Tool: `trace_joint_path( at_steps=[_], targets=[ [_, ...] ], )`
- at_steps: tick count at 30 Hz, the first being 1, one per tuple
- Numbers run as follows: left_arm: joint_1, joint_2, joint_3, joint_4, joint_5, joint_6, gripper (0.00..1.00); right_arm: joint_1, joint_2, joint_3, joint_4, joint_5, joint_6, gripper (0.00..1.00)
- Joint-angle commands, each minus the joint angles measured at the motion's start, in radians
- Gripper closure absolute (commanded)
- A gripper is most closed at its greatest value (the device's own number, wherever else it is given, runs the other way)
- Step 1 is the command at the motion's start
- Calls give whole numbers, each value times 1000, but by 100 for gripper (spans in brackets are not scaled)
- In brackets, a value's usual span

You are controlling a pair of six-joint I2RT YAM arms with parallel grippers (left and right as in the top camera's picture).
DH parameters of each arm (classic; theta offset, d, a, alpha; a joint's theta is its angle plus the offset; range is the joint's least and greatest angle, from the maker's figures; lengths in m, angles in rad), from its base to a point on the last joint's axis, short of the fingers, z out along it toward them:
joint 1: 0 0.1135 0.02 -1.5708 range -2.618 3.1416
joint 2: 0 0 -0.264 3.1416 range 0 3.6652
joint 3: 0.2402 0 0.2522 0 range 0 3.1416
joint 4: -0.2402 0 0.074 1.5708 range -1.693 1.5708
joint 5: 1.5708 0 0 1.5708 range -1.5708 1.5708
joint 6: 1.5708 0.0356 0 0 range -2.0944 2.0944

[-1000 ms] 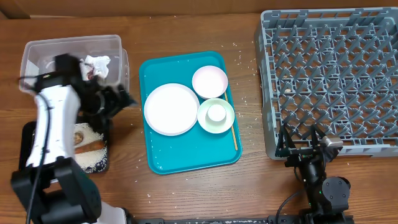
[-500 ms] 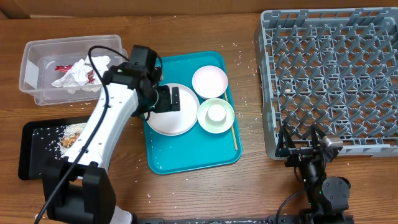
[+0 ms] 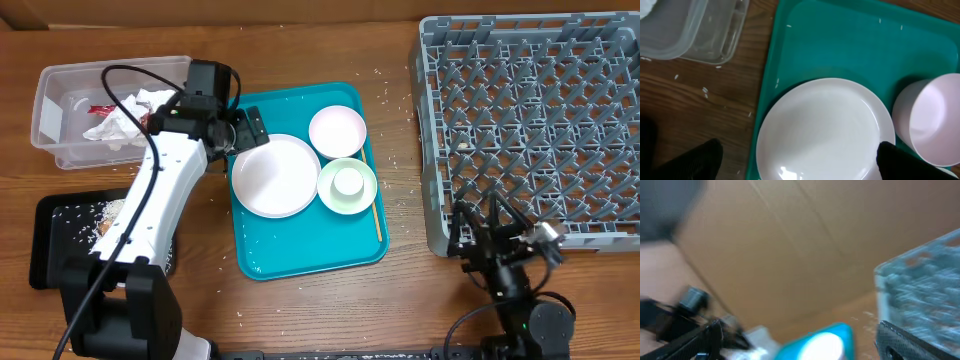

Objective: Sort waste into correct bins and load items into the dishwasher
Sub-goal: 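Move the left gripper back right toward the teal tray, then reach the right gripper left over the pale green cup on the teal tray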

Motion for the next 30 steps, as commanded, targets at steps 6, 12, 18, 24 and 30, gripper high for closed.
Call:
trace_joint_path(
  at_steps=[6,12,18,24,30],
  targets=[
    [-2,-31,17,3,-51,-39,0,-1,-3,40,200,-75,222,0],
    [34,-31,17,52,-53,-39,0,-1,137,241,-28,-108,59,0],
    [105,-31,17,55,-53,-39,0,-1,469,512,-267,-291,-174,0],
    [109,-31,17,56,-53,-39,0,51,865,793,-459,-369,-324,0],
    [108,-31,17,55,-53,-39,0,249,1201,1053,-663,-143,-351,0]
  ],
)
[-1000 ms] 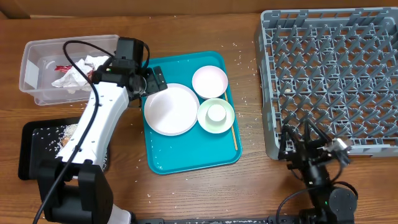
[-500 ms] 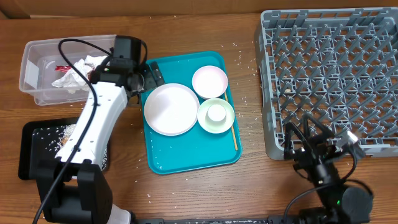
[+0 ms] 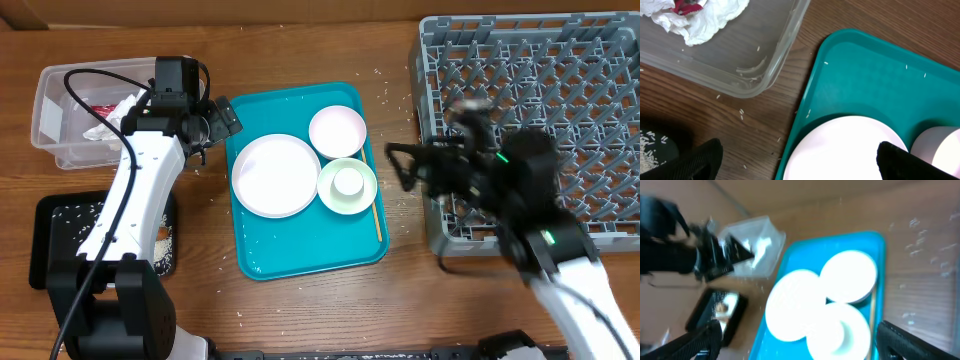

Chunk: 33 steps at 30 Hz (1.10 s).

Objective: Sort waste into correct bins and load items into the dishwasher
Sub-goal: 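Reach the right gripper left over the pale green cup on the teal tray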

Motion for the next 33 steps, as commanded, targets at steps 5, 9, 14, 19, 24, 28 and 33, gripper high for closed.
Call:
trace_joint_path(
  at_steps=[5,9,14,19,24,28,33],
  targets=[
    [-7,-31,17,3,-13,-21,0,249,328,208,-122,382,10,0],
    [-7,-31,17,3,-13,-21,0,304,447,208,-113,477,59,0],
    [-7,-31,17,3,-13,-21,0,313,549,208,-60,414,59,0],
    [-7,-31,17,3,-13,-21,0,313,595,208,-58,407,59,0],
    [-7,-31,17,3,-13,-21,0,314,611,207,-100,359,58,0],
    [-7,-31,17,3,-13,-21,0,324,615,207,-130,346,60,0],
    [-7,-31,17,3,-13,-21,0,343,616,207,-125,353,59,0]
  ],
)
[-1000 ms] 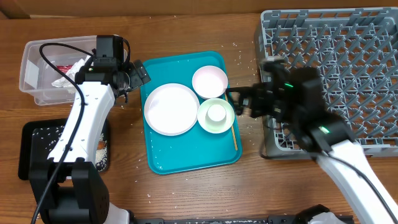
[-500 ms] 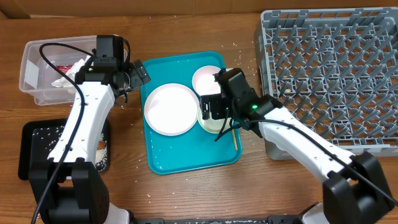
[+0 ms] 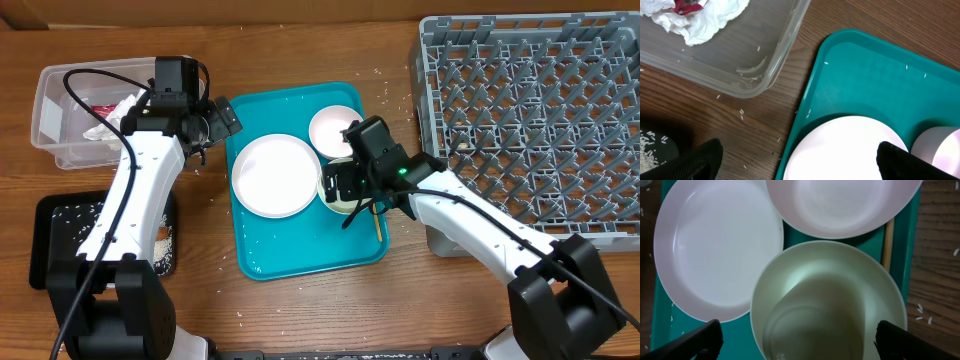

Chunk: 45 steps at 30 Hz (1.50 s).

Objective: Sort waste into correct bins and load items into the dishwasher
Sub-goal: 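Reach the right gripper left over the pale green cup on the teal tray, then grasp the pale green cup rim with the right gripper and lift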

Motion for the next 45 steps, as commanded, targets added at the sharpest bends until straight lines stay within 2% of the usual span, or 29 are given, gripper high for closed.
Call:
trace_joint_path(
  at_steps=[1,6,13,16,18,24,29,31,32,33,34,35,36,45],
  targets=[
    [-7,-31,17,3,-13,-21,0,18,11,21,7,3,5,0],
    [-7,-31,17,3,-13,-21,0,31,56,21,-2,80,5,0],
    [-7,-31,17,3,-13,-21,0,30,79,22,6,91,5,0],
    [-7,-31,17,3,-13,-21,0,30,78,31,2,94,25,9],
    [-7,-31,17,3,-13,-21,0,30,78,48,-11,95,32,18],
    [-7,-31,17,3,-13,-21,0,29,78,153,-106,96,31,27],
    [-7,-31,17,3,-13,-21,0,14,73,277,-225,142,31,41],
    [-7,-31,17,3,-13,-21,0,-5,67,327,-281,153,30,50],
    [-7,-31,17,3,-13,-21,0,-15,64,347,-304,152,30,51],
    [-7,-31,17,3,-13,-21,0,-26,60,364,-324,152,30,49],
    [-7,-31,17,3,-13,-21,0,-31,58,371,-334,151,26,34],
    [-7,-31,17,3,-13,-21,0,-38,57,375,-344,146,26,15],
    [-7,-31,17,3,-13,-21,0,-39,57,374,-351,139,25,11],
    [-7,-31,17,3,-13,-21,0,4,110,301,-328,92,37,9]
  ],
)
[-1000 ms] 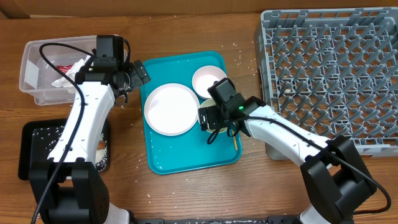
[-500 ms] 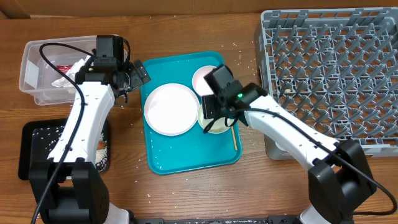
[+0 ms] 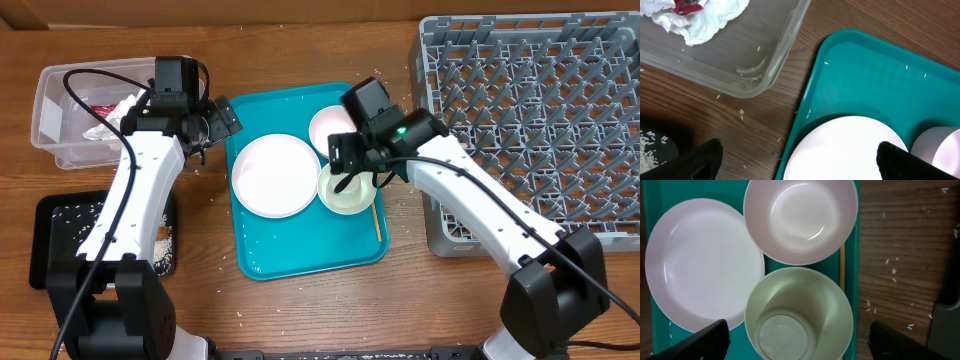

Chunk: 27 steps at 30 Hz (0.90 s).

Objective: Sort waste into correct bins and load items into the dishwasher
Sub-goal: 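Grasp the pale green cup rim with the right gripper and lift, then carry the cup right and lower it into the dish rack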

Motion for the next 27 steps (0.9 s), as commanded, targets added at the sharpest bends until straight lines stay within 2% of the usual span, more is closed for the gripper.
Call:
trace_joint_path(
  at_steps=[1,15,20,23,27],
  targets=[
    [-6,-31,17,3,-13,-21,0,33,32,-36,33,-14,24,9],
    [-6,-31,17,3,-13,-21,0,59,174,-58,74,-11,110,7],
    [-6,-31,17,3,-13,-21,0,59,172,-49,67,-9,109,20],
    [-6,-31,17,3,-13,-21,0,59,170,-23,40,-8,109,33],
    [-6,-31,17,3,-13,-21,0,43,140,36,-27,16,108,35]
  ],
)
